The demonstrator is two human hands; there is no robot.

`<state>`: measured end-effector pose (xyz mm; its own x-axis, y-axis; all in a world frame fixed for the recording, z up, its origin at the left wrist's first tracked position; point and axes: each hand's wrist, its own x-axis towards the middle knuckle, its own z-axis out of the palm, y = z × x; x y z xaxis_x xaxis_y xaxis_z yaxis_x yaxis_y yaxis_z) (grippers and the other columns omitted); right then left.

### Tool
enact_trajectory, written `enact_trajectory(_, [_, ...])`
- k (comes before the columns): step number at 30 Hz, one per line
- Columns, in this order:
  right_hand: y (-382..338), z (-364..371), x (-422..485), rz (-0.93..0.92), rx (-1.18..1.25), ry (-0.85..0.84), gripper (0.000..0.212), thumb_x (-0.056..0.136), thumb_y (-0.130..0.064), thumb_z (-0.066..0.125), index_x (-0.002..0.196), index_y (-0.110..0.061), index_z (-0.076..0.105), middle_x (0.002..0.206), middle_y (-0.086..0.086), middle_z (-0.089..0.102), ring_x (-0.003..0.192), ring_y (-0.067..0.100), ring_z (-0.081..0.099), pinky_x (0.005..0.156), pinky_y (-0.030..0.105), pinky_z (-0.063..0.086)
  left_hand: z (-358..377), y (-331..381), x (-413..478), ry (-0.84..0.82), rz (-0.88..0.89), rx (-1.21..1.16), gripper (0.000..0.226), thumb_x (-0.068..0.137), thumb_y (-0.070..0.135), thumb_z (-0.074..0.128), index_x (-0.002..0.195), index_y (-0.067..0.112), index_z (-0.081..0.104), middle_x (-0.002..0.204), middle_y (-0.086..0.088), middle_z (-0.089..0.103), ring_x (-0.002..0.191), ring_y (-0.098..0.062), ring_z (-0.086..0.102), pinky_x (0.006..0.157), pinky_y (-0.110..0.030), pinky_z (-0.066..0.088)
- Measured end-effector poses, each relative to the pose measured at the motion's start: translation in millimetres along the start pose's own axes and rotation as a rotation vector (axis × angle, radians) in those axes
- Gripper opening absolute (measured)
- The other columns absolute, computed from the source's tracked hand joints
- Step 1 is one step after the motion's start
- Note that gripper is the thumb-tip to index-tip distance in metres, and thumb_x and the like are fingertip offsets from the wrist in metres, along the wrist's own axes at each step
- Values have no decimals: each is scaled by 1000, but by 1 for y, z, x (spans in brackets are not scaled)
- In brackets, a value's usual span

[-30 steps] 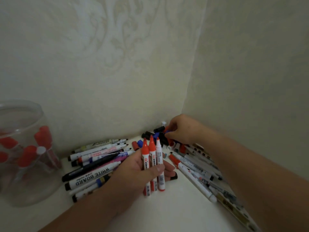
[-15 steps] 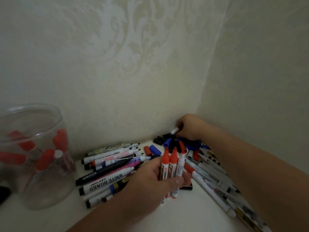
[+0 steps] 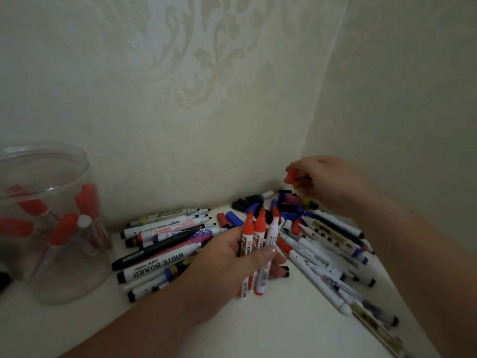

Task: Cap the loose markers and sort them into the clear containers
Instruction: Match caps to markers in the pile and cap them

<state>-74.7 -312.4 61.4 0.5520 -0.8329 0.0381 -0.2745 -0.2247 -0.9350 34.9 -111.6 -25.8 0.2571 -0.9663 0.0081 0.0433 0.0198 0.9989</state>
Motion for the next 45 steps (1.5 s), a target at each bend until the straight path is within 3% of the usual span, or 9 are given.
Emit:
enact_trajectory(4, [2, -7, -56, -32, 277, -193, 28, 95, -25, 61, 88, 1, 68, 71, 16, 62, 57, 20, 52, 51, 26, 47, 2, 1, -2, -28, 10, -61, 12, 94, 16, 61, 103, 15, 70, 97, -10, 78, 91, -27, 76, 76, -36, 61])
enact_trajectory(8, [9, 3, -88, -237, 395, -29, 17, 77, -24, 70, 76, -8, 75, 71, 13, 70, 58, 21, 57, 48, 26, 48, 6, 2, -3, -105, 17, -49, 18, 95, 13, 60, 111, 11, 68, 102, -9, 77, 95, -27, 75, 83, -40, 62])
enact_trajectory(15, [20, 22, -106, -485, 339, 110, 17, 75, -13, 73, 91, -14, 70, 74, -1, 76, 71, 11, 73, 68, 19, 56, 13, -4, -1, -139, 32, 59, 13, 92, 19, 66, 104, 18, 70, 97, -8, 77, 80, -30, 74, 76, -46, 62])
enact_trajectory(20, [36, 20, -100, -531, 174, 52, 16, 76, -24, 82, 91, -23, 76, 88, 5, 77, 87, 28, 74, 84, 54, 57, 13, -4, 0, -145, 45, 73, 19, 85, 28, 67, 102, 20, 71, 96, -7, 77, 78, -27, 73, 73, -43, 62])
enact_trajectory(22, [40, 20, -98, -568, 103, 64, 17, 78, -20, 82, 92, -27, 76, 88, 1, 77, 86, 25, 73, 82, 57, 56, 12, -4, 0, -139, 41, 91, 20, 86, 29, 66, 103, 20, 70, 96, -6, 77, 78, -27, 74, 72, -41, 62])
enact_trajectory(27, [42, 22, -99, -587, 55, 79, 14, 76, -26, 79, 90, -28, 76, 87, -1, 76, 83, 28, 71, 75, 55, 58, 11, -2, -1, -119, 39, 109, 18, 89, 28, 65, 103, 18, 70, 92, -4, 77, 73, -22, 72, 64, -31, 57])
enact_trajectory(31, [42, 23, -99, -622, -7, 70, 9, 80, -25, 81, 89, -25, 77, 87, 0, 74, 85, 25, 70, 78, 53, 56, 10, -1, -2, -120, 40, 103, 21, 83, 36, 65, 97, 21, 73, 81, -2, 77, 69, -18, 72, 63, -36, 56])
enact_trajectory(36, [36, 26, -101, -620, -104, 77, 7, 81, -18, 80, 85, -24, 77, 87, -2, 74, 84, 14, 71, 79, 34, 58, 8, -4, -3, -85, 51, 99, 10, 78, 42, 66, 81, 37, 75, 75, -5, 75, 66, -19, 72, 64, -38, 56])
enact_trajectory(45, [34, 9, -99, -554, -37, 50, 11, 90, -28, 70, 87, -22, 79, 87, -1, 75, 88, 17, 71, 80, 29, 55, 9, -2, -2, -141, 23, 130, 19, 89, 35, 66, 95, 20, 76, 72, -2, 73, 64, -17, 66, 59, -30, 52])
